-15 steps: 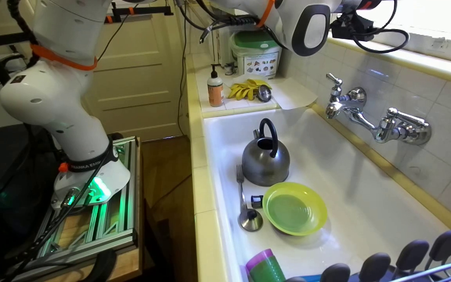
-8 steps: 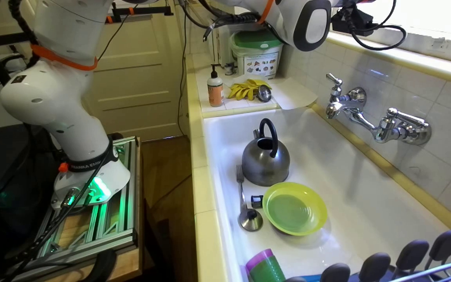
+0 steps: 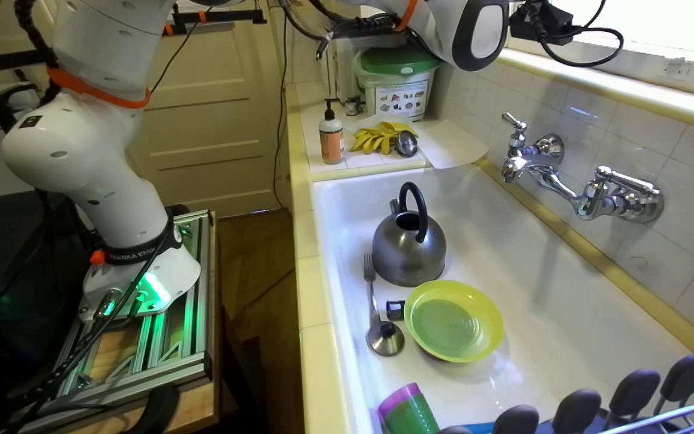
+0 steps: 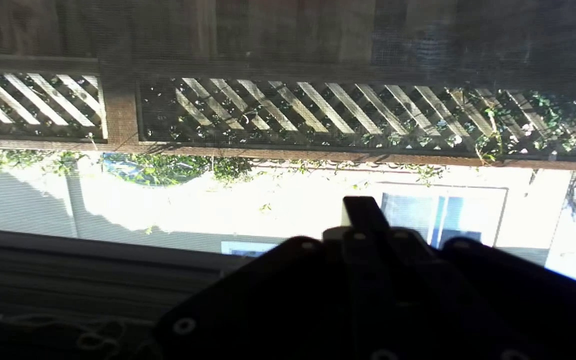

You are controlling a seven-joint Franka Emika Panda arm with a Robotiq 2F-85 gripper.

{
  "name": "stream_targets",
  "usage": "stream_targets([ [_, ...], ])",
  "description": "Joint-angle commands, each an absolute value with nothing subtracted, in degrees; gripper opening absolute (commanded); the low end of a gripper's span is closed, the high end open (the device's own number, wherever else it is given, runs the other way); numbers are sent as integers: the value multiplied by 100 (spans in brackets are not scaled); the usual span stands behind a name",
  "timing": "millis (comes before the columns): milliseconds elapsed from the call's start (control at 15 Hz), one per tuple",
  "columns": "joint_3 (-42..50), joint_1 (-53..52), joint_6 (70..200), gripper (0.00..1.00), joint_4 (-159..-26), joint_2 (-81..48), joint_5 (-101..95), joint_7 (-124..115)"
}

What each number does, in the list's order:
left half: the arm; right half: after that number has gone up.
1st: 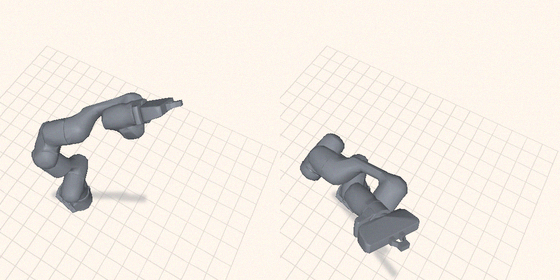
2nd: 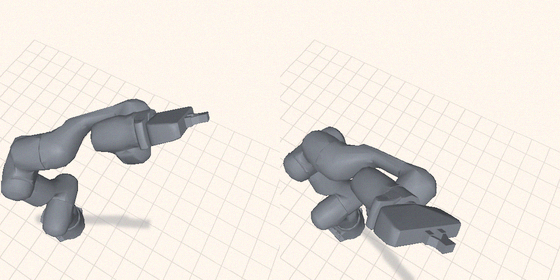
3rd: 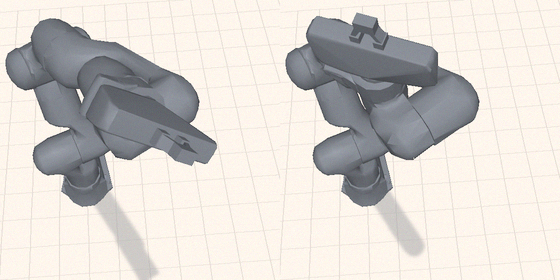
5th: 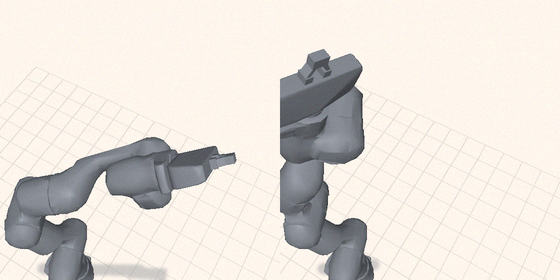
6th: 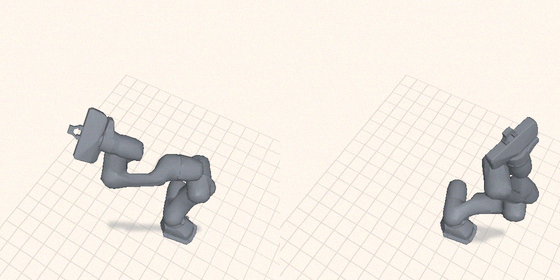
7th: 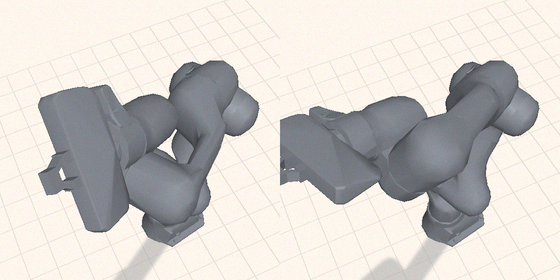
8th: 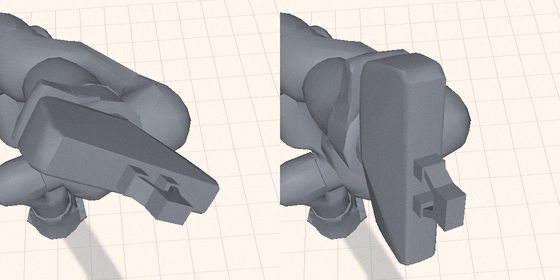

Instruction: Push the blinds up

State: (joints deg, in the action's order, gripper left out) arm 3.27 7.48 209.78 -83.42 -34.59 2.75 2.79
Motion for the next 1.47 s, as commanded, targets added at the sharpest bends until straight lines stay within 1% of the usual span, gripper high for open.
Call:
stream_targets([
  [0,461,543,21150,0,-7918,-3455,491,440],
  [733,1238,44,20932,0,-6566,-3721,1300,1195],
  [1400,2166,-198,20308,0,-4806,-4430,1987,1731],
])
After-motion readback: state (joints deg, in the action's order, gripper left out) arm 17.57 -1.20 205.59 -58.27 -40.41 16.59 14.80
